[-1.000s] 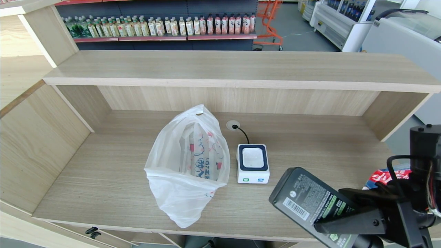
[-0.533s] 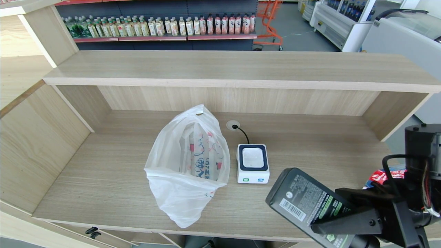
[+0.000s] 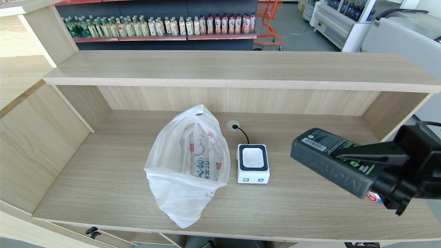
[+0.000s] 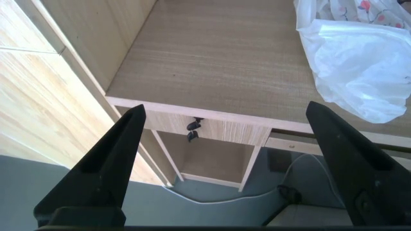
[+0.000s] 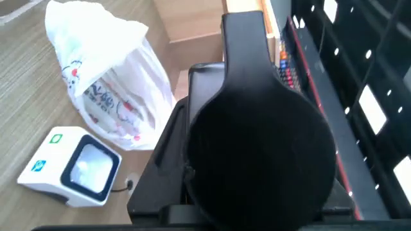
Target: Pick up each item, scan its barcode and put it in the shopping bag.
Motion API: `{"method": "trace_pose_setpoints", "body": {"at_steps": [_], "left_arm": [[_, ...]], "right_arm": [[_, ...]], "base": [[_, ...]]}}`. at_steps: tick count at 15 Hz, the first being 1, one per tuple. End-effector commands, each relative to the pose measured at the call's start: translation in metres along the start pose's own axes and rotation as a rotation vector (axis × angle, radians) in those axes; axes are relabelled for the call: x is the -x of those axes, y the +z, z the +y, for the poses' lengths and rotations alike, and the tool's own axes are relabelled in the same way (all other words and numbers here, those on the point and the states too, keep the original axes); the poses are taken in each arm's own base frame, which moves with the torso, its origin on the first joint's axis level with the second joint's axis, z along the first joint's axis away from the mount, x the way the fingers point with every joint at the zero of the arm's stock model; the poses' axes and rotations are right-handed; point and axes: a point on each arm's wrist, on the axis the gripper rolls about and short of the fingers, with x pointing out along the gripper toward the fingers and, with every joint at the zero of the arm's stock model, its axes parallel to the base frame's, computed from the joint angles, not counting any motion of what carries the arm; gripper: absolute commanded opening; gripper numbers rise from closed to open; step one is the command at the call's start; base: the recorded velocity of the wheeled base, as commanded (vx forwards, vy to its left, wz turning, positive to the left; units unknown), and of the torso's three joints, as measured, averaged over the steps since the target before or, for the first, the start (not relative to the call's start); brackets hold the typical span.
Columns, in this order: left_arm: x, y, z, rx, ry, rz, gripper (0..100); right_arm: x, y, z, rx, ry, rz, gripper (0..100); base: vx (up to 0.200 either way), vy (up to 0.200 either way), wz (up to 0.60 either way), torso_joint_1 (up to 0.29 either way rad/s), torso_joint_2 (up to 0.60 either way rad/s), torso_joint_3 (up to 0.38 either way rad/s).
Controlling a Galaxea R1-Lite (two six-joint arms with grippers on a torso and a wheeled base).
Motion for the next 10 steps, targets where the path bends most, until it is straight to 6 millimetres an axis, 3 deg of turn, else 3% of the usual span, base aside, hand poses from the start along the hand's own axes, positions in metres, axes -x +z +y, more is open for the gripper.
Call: {"method": "trace_pose_setpoints", "body": {"at_steps": [1,2,4,5,6,8,10], "left_arm": [[0.000,0.000,0.000,0.000,-0.001,0.000,100],[0.000,0.000,0.000,0.000,-0.001,0.001,100],[0.000,0.000,0.000,0.000,-0.001,0.000,100],[0.000,0.000,0.000,0.000,-0.001,0.000,100],[0.000,0.000,0.000,0.000,-0.001,0.000,100],[0.000,0.000,0.000,0.000,-0.001,0.001,100],[0.000,0.000,0.000,0.000,-0.001,0.001,100]], "right_arm": [[0.034,0.009,-0.001,-0.210,-0.025,0.026,0],[0.035,0.009,0.001,-0.291,-0.020,0.027,0],[0.044,0.008,0.001,-0.649,-0.035,0.210,0],[0.047,0.008,-0.001,-0.720,-0.057,0.270,0],[0.049,0.002,-0.009,-1.013,-0.169,0.445,0],[0.028,-0.014,-0.026,-1.550,-0.449,0.590,0],[-0.009,-0.039,-0.024,-1.979,-0.640,0.649,0]], "base": [[0.000,0.000,0.00,0.000,0.00,0.000],[0.000,0.000,0.00,0.000,0.00,0.000],[0.000,0.000,0.00,0.000,0.00,0.000],[0.000,0.000,0.00,0.000,0.00,0.000],[0.000,0.000,0.00,0.000,0.00,0.000],[0.000,0.000,0.00,0.000,0.00,0.000],[0.000,0.000,0.00,0.000,0.00,0.000]]}}
